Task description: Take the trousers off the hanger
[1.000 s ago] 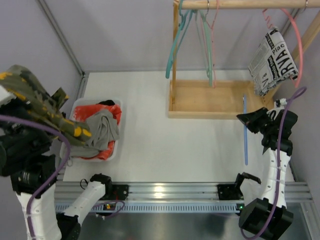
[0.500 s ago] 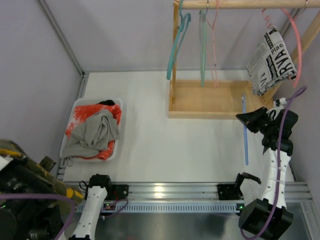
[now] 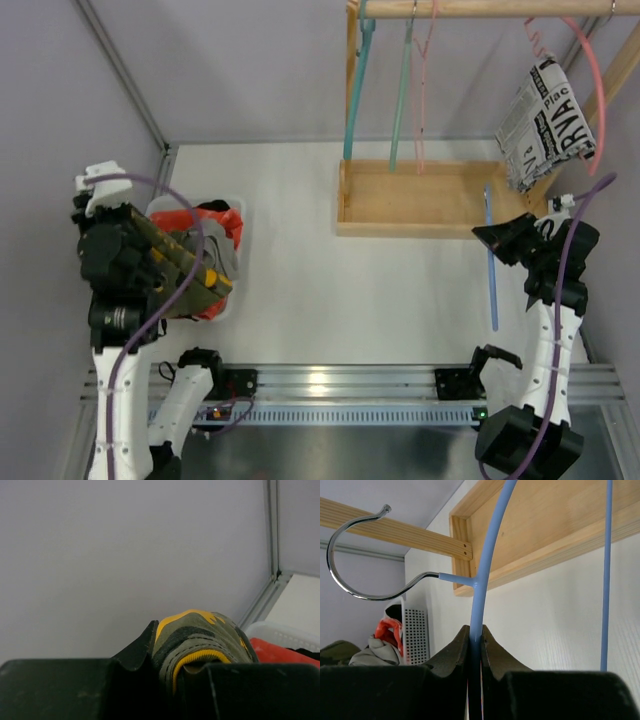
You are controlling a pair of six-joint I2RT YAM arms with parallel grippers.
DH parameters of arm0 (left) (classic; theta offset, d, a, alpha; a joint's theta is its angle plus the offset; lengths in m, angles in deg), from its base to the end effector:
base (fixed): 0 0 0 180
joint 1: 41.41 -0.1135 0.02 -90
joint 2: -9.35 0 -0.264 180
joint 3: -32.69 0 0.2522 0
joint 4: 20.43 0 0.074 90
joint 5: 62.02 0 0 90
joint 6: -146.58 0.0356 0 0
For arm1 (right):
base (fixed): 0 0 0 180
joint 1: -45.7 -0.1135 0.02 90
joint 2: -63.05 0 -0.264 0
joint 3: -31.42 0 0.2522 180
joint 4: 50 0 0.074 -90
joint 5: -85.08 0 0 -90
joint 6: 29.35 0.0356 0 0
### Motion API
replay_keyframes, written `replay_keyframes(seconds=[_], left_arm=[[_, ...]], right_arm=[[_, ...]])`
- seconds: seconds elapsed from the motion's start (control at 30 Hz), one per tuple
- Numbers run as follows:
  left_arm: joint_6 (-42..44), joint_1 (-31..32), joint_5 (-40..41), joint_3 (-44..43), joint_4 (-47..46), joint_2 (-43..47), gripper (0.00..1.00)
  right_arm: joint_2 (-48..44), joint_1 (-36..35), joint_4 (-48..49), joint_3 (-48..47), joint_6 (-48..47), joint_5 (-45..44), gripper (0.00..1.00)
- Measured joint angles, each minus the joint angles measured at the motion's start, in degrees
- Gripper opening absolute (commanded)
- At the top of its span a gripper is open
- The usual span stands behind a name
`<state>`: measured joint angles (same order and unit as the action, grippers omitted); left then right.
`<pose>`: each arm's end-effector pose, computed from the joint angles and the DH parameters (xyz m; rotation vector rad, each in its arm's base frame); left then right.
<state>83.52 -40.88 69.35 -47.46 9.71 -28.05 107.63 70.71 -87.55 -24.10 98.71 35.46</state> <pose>0.0940 0.0227 0.4670 -0.2917 1.4335 0.8638 0.1638 -0.0510 0.3014 0.6487 1.9118 0.8574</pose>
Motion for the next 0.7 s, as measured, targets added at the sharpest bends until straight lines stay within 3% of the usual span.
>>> replay_keyframes(seconds=[0.23,0.43,0.53,0.57,0.67,0.7], left_arm=[[-1.2,0.0,-1.7,2.9,-6.6,-20.0,0.0],[-4.5,0.0,-3.4,5.1,-9.6,-27.3,0.0],[-7.8,0.0,-4.7,5.2,-9.6,-29.4,0.13],[-9.0,0.0,-5.2,5.2,-9.4,-30.1,0.29],[-12.5,0.0,-8.4,5.8,-7.9,-32.8,0.41],[-13.7,0.0,-9.8,6.2,-7.1,-33.6,0.49]], right_arm=[[-0.1,0.0,-1.2,-0.8,0.0,0.2,0.0],[-1.5,0.0,-2.4,-3.3,0.0,1.0,0.0],[-2.0,0.0,-2.8,-5.2,0.0,1.7,0.0],[-2.0,0.0,-2.9,-5.7,0.0,1.8,0.0],[-2.2,0.0,-2.8,-7.3,-0.1,2.4,0.0],[-2.3,0.0,-2.8,-7.6,0.0,2.7,0.0]])
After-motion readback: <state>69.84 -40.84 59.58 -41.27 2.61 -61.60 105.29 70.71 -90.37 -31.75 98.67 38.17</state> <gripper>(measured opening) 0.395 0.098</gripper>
